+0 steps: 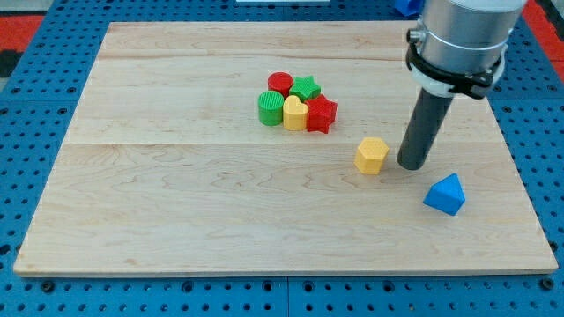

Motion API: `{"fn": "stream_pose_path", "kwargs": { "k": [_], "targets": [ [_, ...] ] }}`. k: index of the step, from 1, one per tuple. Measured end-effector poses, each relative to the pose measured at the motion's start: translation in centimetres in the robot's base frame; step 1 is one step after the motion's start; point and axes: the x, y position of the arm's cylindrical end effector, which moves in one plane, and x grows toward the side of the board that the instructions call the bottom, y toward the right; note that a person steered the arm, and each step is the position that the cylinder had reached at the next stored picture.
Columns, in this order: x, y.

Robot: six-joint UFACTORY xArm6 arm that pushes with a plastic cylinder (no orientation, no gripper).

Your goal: Slide the yellow hexagon closer to the group of the blocks

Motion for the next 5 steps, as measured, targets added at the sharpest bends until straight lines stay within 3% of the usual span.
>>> {"fn": "stream_pose_path", "kwargs": {
  "k": [3,5],
  "targets": [
    [-2.1,-9.2],
    [-1.6,-11.5]
  ]
}}
